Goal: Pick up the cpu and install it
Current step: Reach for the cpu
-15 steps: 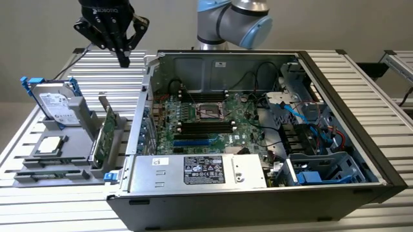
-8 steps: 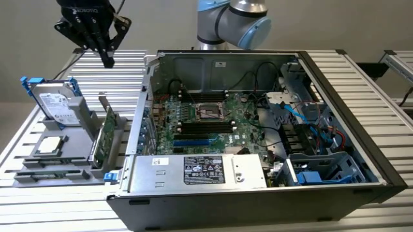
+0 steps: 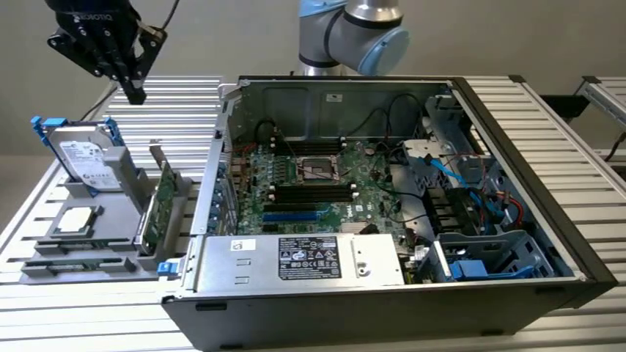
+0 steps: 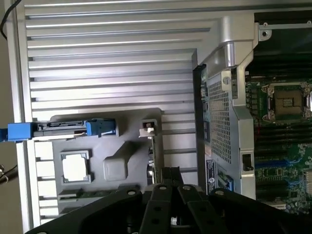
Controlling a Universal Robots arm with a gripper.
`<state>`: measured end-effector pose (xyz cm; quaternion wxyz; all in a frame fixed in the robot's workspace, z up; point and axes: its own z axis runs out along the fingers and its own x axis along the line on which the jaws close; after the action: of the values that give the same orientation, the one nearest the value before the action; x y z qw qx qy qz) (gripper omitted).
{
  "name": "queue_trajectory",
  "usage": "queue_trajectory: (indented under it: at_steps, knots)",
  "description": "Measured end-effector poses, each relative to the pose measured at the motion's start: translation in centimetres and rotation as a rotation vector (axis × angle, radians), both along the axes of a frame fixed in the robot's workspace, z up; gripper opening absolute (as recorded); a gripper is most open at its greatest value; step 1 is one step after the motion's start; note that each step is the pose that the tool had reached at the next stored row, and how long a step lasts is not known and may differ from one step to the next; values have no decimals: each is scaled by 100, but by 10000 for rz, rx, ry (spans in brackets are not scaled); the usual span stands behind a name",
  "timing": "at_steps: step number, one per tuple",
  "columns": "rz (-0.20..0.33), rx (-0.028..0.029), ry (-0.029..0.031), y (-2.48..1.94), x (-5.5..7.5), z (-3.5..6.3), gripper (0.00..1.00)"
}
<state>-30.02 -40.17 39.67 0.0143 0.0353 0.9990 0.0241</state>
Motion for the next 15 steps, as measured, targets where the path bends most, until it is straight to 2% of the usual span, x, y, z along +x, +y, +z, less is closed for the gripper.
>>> queue_trajectory:
  at_steps: [15]
  knots:
    - [0, 1, -2, -54, -684, -63, 11]
